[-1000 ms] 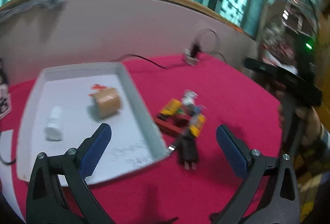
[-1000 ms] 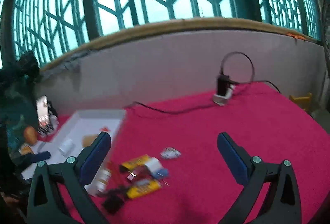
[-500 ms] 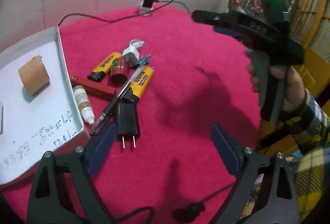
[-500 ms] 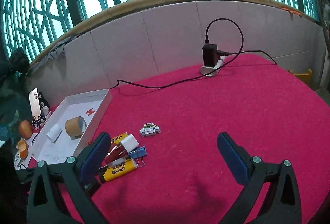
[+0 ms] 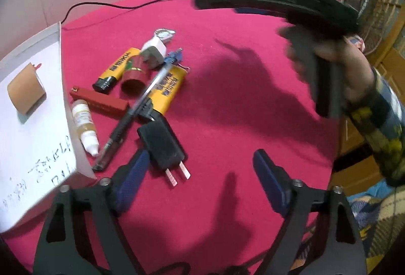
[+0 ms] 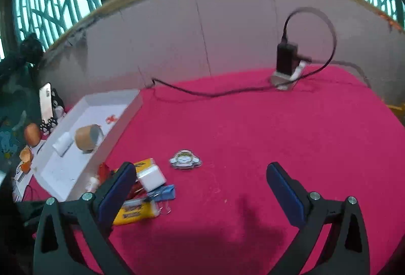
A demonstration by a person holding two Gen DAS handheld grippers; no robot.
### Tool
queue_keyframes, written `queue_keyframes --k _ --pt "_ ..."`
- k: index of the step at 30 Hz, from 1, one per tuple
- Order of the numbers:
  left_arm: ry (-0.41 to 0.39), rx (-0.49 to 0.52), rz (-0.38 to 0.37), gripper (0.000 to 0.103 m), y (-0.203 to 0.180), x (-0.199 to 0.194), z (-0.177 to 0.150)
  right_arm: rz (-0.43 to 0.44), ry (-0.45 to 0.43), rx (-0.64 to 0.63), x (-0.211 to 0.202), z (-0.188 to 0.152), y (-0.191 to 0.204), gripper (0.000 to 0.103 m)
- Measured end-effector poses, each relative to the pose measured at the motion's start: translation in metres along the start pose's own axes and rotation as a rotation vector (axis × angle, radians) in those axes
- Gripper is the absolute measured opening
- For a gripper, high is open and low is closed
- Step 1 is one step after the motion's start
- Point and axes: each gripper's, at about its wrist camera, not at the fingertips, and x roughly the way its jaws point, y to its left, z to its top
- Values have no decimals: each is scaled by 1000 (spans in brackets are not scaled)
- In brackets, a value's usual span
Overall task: Organize rigid objects
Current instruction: 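Grasp the cartoon badge with the right tool while the left tool grasps the black charger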
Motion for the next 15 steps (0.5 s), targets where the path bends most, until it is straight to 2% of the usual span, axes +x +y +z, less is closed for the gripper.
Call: queue_keyframes --k 2,5,6,7,9,10,11,12,13,15 --pt "4 -30 16 84 6 -1 -4 5 40 3 19 5 -3 102" --pt "1 -102 14 84 19 -1 -3 11 85 -22 43 9 4 94" --pt "-1 -112 8 84 20 -2 -2 18 95 -27 49 10 7 88" --pt "1 -116 4 84 20 -1 0 27 115 -40 59 11 13 77" --pt "5 -114 14 84 17 4 4 26 134 -62 70 12 22 66" --pt "13 -108 32 84 15 9 6 19 144 -78 77 12 28 65" --pt "21 -101 46 82 13 11 5 10 155 -89 82 11 31 63" --pt "29 -90 65 79 11 14 4 0 171 -103 86 10 34 56" --pt "24 -66 94 77 8 13 3 -24 164 -122 86 7 35 53" --pt "21 -38 142 58 5 12 1 -31 167 -122 82 4 34 48"
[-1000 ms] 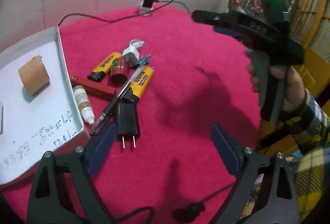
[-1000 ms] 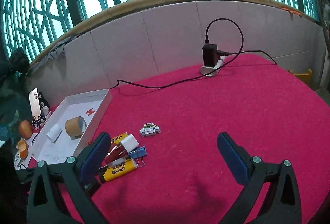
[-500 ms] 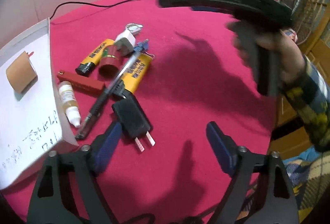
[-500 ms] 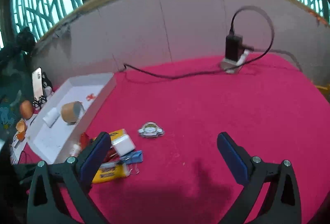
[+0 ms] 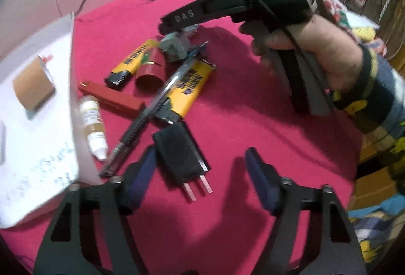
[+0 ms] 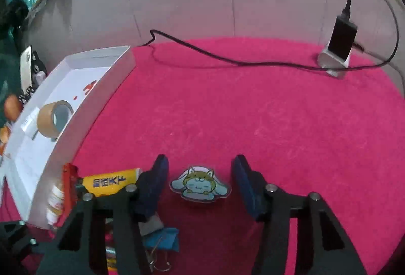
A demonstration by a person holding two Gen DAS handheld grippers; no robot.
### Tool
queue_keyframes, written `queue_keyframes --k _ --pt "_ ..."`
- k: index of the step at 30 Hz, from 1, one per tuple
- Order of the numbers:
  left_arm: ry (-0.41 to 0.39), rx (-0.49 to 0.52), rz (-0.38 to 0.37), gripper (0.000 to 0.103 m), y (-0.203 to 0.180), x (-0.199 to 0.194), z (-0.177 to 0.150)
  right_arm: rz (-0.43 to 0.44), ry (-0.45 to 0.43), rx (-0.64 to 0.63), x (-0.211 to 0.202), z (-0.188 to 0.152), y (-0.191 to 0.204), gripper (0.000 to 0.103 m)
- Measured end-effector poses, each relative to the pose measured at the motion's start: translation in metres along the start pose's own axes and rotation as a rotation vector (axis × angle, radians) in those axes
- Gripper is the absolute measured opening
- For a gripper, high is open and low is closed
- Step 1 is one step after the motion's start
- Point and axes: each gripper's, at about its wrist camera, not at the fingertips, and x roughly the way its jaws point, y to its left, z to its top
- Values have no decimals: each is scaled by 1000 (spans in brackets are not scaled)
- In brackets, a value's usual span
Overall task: Organize rigid objects
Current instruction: 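Grasp the cartoon badge with the right tool while the left tool grasps the black charger, then carry both items to the tray and release the badge from the right tool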
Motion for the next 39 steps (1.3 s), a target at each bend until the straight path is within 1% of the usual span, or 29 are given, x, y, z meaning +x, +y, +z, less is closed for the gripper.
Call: queue_keyframes --k 1,3,4,7,9,12,15,16,17,18,20,22,27,33,39 --pt "-3 8 10 54 0 -3 -3 4 2 5 -3 -2 -2 45" --pt "-13 -6 -1 36 5 -8 -7 10 4 6 -8 -8 -5 45" --pt "-17 -17 -23 35 8 -11 -10 -3 -1 -3 -13 -12 -5 45" --pt "-29 -16 -41 34 10 -14 -14 -18 -18 -1 -23 -21 -10 45" --pt "-45 -8 -54 34 8 -20 -19 -12 -29 31 -30 -26 -17 45" --pt "-76 0 -64 34 5 -26 -17 -11 -69 84 -48 -31 -28 45" --pt "-112 -2 -79 34 9 -30 -15 -8 -123 125 -72 -32 -35 45" --pt "-133 -1 -88 34 10 -35 -16 -7 -156 138 -82 -31 -36 45" --pt "-149 -3 -91 34 4 -35 -6 -3 -180 145 -91 -32 -36 45" --pt "-164 -3 -90 34 3 -39 -7 3 -203 151 -99 -31 -35 45" --pt "-201 -1 -98 34 4 -50 -7 18 -255 154 -113 -28 -28 45" --pt "-225 -4 -103 34 5 -58 -6 36 -291 143 -119 -23 -15 45" --pt "-287 -33 -111 34 13 -71 -2 74 -349 112 -136 -18 8 45" --pt "-386 -82 -84 34 35 -96 -4 101 -391 67 -148 -6 31 45" --pt "-475 -163 -45 34 70 -125 -9 127 -422 35 -156 11 54 45"
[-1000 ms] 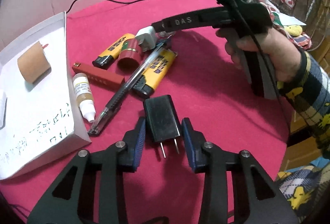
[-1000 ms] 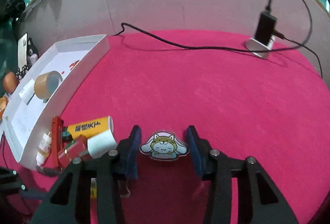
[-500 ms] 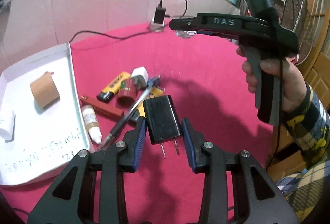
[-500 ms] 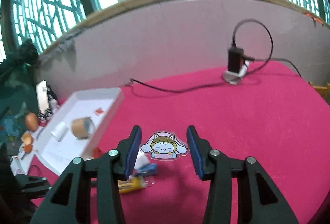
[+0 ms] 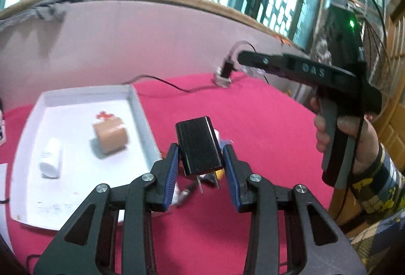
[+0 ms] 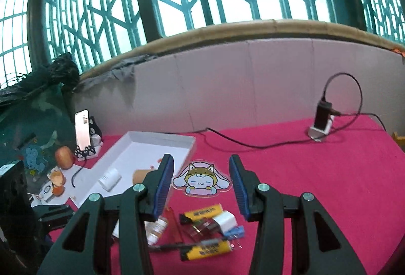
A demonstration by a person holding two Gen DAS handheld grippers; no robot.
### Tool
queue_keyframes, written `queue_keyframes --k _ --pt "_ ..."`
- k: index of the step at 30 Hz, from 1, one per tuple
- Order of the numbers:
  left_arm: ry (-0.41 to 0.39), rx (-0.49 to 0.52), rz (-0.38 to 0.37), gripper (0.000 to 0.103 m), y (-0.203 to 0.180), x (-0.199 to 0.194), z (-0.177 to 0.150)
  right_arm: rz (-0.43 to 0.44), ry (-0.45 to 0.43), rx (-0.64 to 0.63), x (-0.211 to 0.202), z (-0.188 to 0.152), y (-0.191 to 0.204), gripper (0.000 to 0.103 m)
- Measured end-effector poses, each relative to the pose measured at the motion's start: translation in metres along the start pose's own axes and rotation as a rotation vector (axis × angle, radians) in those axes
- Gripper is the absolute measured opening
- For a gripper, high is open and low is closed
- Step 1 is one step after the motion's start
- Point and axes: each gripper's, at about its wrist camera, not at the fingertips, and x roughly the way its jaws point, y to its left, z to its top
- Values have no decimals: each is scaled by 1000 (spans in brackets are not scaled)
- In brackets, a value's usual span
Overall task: Organize rigid objects
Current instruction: 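Carry both items to the tray and release the badge from the right tool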
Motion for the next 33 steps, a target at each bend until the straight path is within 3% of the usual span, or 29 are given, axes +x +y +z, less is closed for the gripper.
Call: queue_keyframes --k 6,13,21,27,33 --pt "-73 -75 58 34 37 -25 3 25 9 -48 11 5 28 45" --pt "-129 -170 182 34 83 -53 5 88 28 -125 23 12 67 45" --pt "-120 -226 305 34 119 -51 4 162 27 -192 34 16 108 45" --pt "-81 -224 400 34 142 -41 8 191 25 -158 41 8 121 45" --pt "-53 -302 371 34 174 -33 15 190 78 -157 55 -3 127 45"
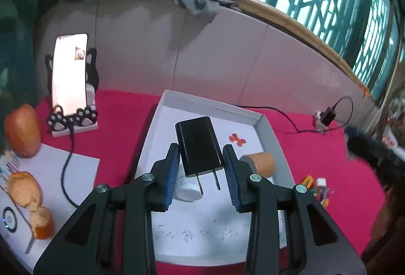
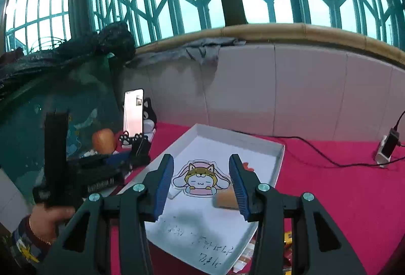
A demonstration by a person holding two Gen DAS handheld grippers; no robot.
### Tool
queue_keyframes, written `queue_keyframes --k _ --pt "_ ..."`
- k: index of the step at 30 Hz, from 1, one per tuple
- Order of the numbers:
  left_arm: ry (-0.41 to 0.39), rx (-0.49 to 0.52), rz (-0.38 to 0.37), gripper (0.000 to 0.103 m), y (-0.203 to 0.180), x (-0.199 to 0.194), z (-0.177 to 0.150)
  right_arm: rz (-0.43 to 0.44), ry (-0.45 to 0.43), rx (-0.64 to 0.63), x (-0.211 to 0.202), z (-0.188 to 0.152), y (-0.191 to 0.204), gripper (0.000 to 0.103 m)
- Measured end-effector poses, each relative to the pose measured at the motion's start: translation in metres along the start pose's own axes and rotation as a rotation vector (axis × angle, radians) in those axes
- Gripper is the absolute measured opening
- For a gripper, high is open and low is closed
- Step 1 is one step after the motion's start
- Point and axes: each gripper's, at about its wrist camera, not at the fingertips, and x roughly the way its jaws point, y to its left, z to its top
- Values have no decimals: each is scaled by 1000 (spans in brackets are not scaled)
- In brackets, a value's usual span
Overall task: Organize rigid objects
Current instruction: 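Carry both items to the tray and release the badge from the right tool, then lower the black charger into the tray and open the left tool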
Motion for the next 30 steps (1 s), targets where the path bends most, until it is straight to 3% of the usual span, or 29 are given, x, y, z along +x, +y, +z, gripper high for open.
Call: queue_keyframes --k 12,22,30 --pt "45 90 112 34 -7 37 11 1 77 21 25 -14 -4 45" --pt "110 137 172 34 -23 81 16 37 214 26 61 -39 0 45" --pt "136 140 239 34 -30 111 26 16 291 36 86 -51 -4 45"
